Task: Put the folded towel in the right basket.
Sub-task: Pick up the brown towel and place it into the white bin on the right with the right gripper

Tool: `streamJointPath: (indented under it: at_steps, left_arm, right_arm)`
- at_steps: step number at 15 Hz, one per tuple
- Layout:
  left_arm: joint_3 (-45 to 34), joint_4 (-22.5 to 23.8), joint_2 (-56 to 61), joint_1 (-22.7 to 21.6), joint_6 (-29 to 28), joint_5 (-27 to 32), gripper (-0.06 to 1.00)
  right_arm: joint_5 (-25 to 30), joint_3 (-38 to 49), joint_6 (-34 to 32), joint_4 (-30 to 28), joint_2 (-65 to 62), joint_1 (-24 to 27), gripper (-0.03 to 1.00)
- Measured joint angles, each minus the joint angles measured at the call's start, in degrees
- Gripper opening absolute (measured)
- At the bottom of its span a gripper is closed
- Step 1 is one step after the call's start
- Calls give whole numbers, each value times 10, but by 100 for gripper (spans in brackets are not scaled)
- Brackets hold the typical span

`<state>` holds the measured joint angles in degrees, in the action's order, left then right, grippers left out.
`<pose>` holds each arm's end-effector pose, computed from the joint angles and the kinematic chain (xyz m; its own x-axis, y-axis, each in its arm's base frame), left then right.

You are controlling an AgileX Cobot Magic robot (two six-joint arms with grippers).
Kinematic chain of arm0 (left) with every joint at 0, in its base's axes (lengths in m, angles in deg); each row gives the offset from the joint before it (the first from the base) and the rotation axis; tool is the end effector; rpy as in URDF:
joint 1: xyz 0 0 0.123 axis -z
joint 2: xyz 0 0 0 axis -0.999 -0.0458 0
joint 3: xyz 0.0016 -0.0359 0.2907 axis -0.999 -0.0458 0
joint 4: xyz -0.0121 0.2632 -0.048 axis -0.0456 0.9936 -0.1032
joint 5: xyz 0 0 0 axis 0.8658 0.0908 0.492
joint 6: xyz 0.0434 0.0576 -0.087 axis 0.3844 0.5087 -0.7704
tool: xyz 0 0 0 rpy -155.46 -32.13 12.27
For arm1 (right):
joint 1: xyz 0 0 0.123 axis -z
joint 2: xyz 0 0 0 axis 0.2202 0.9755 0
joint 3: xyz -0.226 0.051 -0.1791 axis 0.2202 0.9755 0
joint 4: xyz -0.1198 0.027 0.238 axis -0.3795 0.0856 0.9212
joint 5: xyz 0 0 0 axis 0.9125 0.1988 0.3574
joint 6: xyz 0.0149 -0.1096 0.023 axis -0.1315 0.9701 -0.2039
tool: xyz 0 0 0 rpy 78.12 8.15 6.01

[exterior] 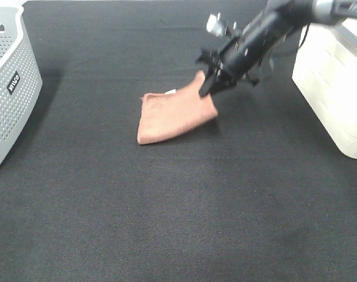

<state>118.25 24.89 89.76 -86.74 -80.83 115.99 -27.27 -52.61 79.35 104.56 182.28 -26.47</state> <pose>0.0202 -0.0085 0.2758 -0.4458 0.0191 -0.8949 0.0820 0.9964 -0.0195 0.5033 0.1846 0.1452 -0.9284 -0.1911 -0.3187 -0.3381 0.7904 0.5108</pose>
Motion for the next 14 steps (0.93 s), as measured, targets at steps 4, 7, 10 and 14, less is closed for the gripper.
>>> streamJointPath:
  at_steps: [4,7,10,14]
  left_arm:
    - [0,0,0,0,0,0,87]
    - [0,0,0,0,0,0,87]
    - [0,0,0,0,0,0,87]
    - [0,0,0,0,0,0,87]
  right_arm:
    - [29,0,-1,-62,-112,0,0]
    - [37,0,-15,-126,-197,0,0]
    - [40,0,-43,-202,-262,0,0]
    - [41,0,-116,-366,-325,2,0]
